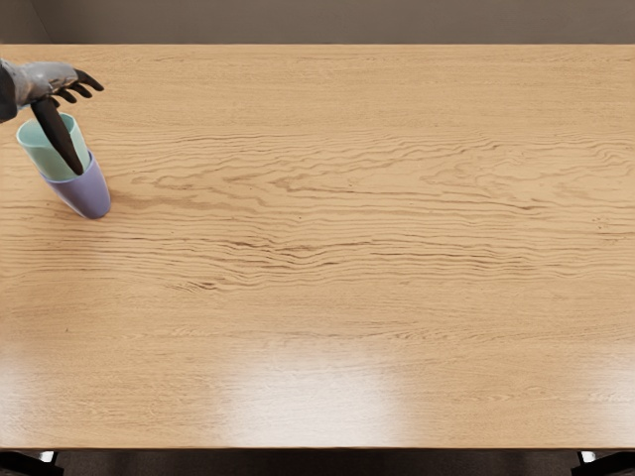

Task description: Pick up cup and place in cup with left hand

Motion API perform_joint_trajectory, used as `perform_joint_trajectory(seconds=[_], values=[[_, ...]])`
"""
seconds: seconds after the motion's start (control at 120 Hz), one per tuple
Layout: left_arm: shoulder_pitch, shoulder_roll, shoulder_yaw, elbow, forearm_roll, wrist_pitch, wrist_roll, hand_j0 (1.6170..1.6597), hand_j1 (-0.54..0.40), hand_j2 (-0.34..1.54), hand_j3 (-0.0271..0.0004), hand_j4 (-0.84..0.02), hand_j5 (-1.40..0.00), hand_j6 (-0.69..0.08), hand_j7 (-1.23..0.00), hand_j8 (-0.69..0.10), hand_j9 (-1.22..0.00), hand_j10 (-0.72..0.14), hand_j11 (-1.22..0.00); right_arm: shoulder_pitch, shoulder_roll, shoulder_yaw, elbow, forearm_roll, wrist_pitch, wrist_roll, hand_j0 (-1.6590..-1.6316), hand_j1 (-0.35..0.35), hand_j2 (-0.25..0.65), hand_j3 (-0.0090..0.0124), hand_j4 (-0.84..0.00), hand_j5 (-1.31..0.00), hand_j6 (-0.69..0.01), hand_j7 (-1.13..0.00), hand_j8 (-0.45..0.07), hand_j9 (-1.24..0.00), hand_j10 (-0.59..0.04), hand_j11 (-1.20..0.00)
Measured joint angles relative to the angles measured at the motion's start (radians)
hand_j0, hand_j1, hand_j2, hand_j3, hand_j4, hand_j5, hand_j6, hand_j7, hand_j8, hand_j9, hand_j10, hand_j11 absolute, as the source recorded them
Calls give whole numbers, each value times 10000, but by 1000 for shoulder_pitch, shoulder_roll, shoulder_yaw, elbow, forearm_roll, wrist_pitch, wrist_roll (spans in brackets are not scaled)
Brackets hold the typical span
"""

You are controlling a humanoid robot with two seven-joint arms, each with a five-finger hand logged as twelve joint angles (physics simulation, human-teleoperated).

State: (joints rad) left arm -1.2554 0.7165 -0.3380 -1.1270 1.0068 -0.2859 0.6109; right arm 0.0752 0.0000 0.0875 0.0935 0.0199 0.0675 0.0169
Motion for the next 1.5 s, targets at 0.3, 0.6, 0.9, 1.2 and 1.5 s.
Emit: perform_joint_trajectory(seconds=[0.3, 0.6, 0.9, 1.2, 1.5], values=[[-17, -137, 1, -2, -5, -1, 0, 16580, 2273, 228, 0, -1080, -1348, -1092, -1346, -1087, -1344, -1072, -1342, 0, 0, 0, 0, 0, 0, 0, -16581, -3491, 0, 0, -5, -1, -6, 0, -5, -1, -3, 0], [-3, -161, -52, -34, -447, -192, 0, 16580, 3067, 85, 0, -399, -476, -409, -474, -405, -472, -392, -471, 0, 0, 0, 0, 0, 0, 0, -16581, -3491, 0, 0, -4, -1, -5, 0, -4, 0, -3, 0], [203, 13, -142, -42, -1121, -318, 0, 16581, 3284, 37, 0, -189, -229, -192, -228, -189, -228, -184, -227, 0, 0, 0, 0, 0, 0, 0, -16581, -3491, 0, 0, -4, -1, -5, 0, -4, 0, -2, 0], [262, 277, -148, -199, -1256, -325, 0, 16581, 3423, 8, 0, -46, -71, -42, -71, -43, -72, -46, -72, 0, 0, 0, 0, 0, 0, 0, -16581, -3491, 0, 0, -4, 0, -5, 0, -3, 0, -2, 0], [262, 461, -148, -249, -1268, -326, 0, 16581, 3454, -6, 0, -10, -32, -7, -33, -10, -33, -16, -33, 0, 0, 0, 0, 0, 0, 0, -16581, -3491, 0, 0, -3, 0, -4, 0, -3, 0, -2, 0]])
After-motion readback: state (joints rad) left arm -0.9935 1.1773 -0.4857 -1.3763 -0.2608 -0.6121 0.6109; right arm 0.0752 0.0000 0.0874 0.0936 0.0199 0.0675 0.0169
